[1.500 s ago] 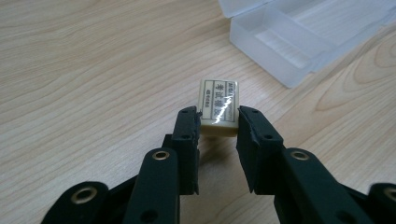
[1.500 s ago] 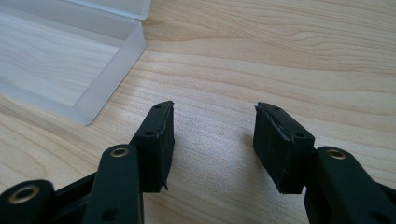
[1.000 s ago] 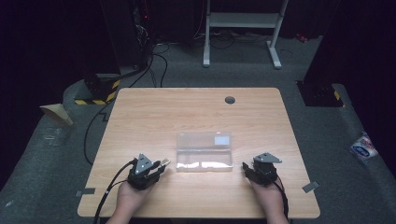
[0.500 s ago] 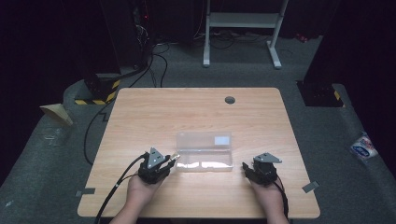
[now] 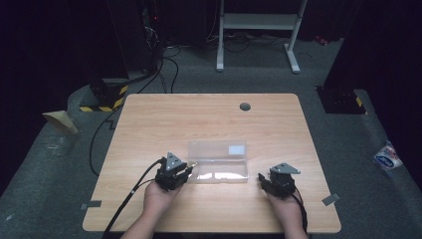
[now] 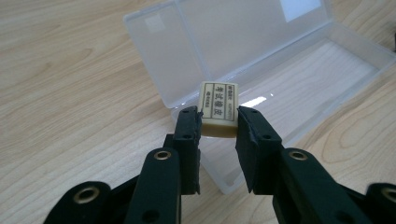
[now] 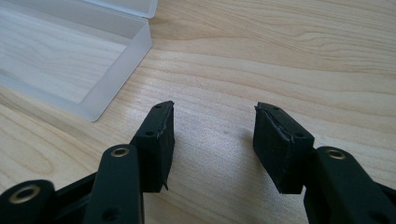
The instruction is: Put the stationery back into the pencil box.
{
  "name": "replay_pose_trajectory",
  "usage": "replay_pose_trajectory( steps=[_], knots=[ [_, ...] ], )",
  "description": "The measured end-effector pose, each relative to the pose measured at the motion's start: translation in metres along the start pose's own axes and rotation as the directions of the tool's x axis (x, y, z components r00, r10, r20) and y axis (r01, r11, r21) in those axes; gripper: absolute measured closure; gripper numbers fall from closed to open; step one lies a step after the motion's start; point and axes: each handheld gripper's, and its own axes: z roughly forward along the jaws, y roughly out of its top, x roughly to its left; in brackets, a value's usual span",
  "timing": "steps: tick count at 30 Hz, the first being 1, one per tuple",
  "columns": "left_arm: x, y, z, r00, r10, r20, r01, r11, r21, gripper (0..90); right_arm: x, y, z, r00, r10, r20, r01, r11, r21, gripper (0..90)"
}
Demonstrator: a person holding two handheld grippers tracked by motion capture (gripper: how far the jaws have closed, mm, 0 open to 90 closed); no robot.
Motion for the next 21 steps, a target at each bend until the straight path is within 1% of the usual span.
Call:
replay_pose_trajectory(
  steps=[2,4,5,10,13,17,20,21],
  knots=[
    [-0.002,0.002,0.004,1.0,0.008,-0.006,-0.007,0.9999,0.014,70.0,0.0,0.0,0.0,1.0,0.0,0.0,0.0,1.0,0.0,48.0],
    [-0.003,0.002,0.007,1.0,0.007,-0.006,-0.007,0.9998,0.018,69.9,0.0,0.0,0.0,1.0,0.0,0.0,0.0,1.0,0.0,48.0],
    [-0.002,0.002,0.009,0.9998,0.015,-0.013,-0.015,0.9997,0.022,69.9,0.0,0.0,0.0,1.0,0.004,0.0,-0.004,1.0,0.0,48.0],
    [-0.003,0.0,0.012,0.9996,0.015,-0.025,-0.014,0.9987,0.048,69.9,0.0,0.0,0.0,1.0,0.004,-0.001,-0.004,1.0,0.0,48.0],
    [-0.004,0.0,0.012,0.9997,0.001,-0.026,0.0,0.9991,0.042,69.8,0.0,0.0,0.0,1.0,0.004,-0.001,-0.004,1.0,0.0,48.0],
    [-0.003,-0.001,0.013,0.9994,-0.003,-0.033,0.005,0.9983,0.058,69.8,0.0,0.0,0.0,1.0,0.005,0.0,-0.005,1.0,0.001,48.0],
    [-0.005,-0.001,0.015,0.9998,-0.016,-0.011,0.017,0.9981,0.059,69.7,0.0,0.0,0.0,1.0,0.002,0.0,-0.002,1.0,0.0,48.0],
    [-0.005,-0.001,0.015,0.9998,-0.013,-0.012,0.014,0.9981,0.06,69.6,0.0,0.0,0.0,1.0,0.001,0.0,-0.001,1.0,0.001,48.0]
  ],
)
